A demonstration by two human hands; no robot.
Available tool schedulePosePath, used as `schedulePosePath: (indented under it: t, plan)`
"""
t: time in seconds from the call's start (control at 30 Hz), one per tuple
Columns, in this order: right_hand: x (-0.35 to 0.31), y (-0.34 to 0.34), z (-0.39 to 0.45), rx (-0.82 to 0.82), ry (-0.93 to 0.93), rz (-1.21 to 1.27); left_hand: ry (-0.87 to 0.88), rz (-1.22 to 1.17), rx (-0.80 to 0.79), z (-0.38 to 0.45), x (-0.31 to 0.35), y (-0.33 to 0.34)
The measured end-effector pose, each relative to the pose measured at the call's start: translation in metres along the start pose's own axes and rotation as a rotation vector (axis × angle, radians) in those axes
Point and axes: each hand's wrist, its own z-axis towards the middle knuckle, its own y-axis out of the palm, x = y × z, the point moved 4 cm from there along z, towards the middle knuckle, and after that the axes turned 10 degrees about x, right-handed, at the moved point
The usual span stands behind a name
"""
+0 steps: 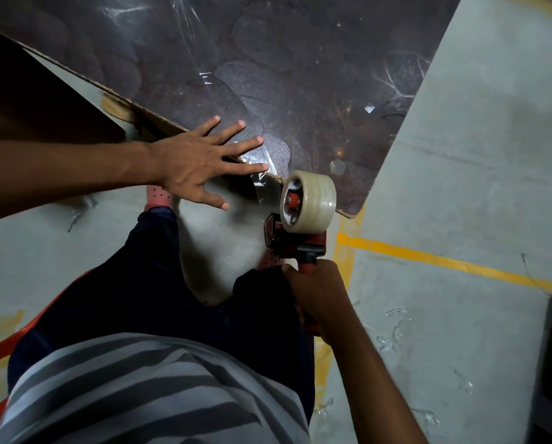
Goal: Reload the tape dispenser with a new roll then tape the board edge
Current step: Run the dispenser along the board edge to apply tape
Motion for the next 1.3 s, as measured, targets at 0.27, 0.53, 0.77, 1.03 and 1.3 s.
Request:
schedulePosePath:
  t: [0.27,0.53,0.77,1.03,1.3]
  plan:
    - [-0.004,0.001,0.011,0.042,-0.077,-0.151,0.007,0.002,0.014,-0.002,-0.001,-0.001]
    - [-0.003,0.001,0.006,0.073,-0.123,-0.201,0.003,-0.001,0.000,-0.001,-0.002,-0.003]
    - [0.039,-0.002,-0.011,0.160,-0.122,-0.033,-0.009,-0.010,0.026,0.000,0.002,0.001]
    - [0.034,0.010,-0.006,0.092,-0.090,0.055,-0.041,-0.013,0.051,0.001,0.003,0.009]
    - [0.016,0.010,0.004,-0.015,0.057,0.077,-0.031,-0.021,0.051,0.001,0.004,0.005]
